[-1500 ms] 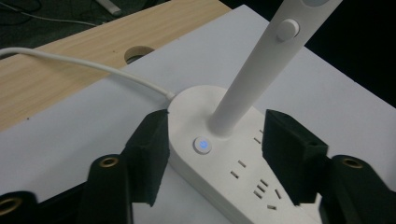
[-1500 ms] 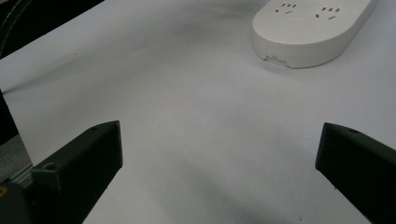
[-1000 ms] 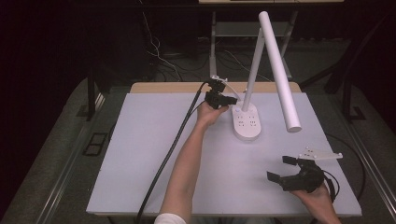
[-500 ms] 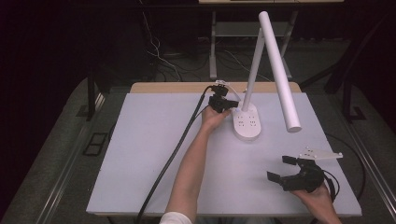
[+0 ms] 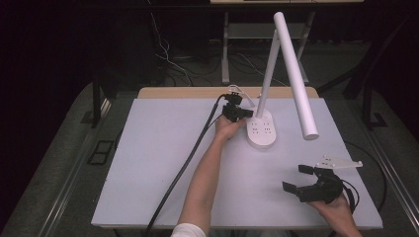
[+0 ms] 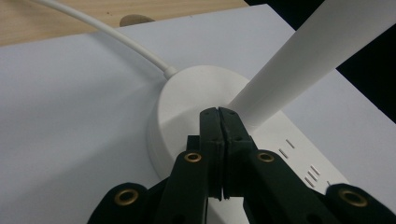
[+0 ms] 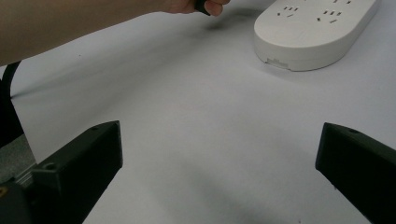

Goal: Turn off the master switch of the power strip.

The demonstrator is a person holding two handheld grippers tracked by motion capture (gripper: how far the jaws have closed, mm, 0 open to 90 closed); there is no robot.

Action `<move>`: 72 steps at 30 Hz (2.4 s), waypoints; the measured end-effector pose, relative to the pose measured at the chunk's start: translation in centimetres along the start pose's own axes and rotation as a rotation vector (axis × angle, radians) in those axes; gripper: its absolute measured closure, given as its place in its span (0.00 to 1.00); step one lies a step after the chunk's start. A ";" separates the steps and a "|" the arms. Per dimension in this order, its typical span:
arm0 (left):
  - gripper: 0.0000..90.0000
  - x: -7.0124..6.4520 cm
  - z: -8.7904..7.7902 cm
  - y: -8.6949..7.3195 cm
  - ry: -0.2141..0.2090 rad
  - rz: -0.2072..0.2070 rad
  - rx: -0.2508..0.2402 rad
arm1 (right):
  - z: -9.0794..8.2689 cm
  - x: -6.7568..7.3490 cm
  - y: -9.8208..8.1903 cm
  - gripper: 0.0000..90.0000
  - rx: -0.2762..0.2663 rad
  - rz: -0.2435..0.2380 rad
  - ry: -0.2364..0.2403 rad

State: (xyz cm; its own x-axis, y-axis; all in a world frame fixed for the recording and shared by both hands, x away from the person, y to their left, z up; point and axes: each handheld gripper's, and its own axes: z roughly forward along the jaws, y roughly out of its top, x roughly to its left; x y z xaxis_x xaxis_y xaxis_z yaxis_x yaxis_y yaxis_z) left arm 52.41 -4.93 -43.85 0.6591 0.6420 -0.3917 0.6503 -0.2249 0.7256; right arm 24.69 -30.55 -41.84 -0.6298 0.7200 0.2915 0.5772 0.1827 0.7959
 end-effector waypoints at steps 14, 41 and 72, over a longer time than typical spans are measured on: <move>1.00 -0.2 0.1 0.1 0.028 -0.033 0.024 | -0.3 0.0 0.0 0.00 -0.016 -0.002 -0.009; 1.00 -0.7 -0.1 0.9 0.071 -0.067 0.062 | -0.7 -0.2 -0.1 0.00 -0.026 0.007 -0.014; 0.53 -1.5 -7.7 0.6 0.052 0.076 -0.070 | -0.5 -0.3 -0.1 0.00 -0.017 0.004 -0.013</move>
State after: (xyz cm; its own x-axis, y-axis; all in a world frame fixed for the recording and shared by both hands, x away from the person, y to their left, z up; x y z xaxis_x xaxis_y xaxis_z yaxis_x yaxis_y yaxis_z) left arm 48.85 -0.38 -38.48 0.6839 0.6627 -0.3052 0.5696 -0.2236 0.7909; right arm 24.60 -31.10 -41.73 -0.6206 0.7293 0.2880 0.5707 0.1683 0.8038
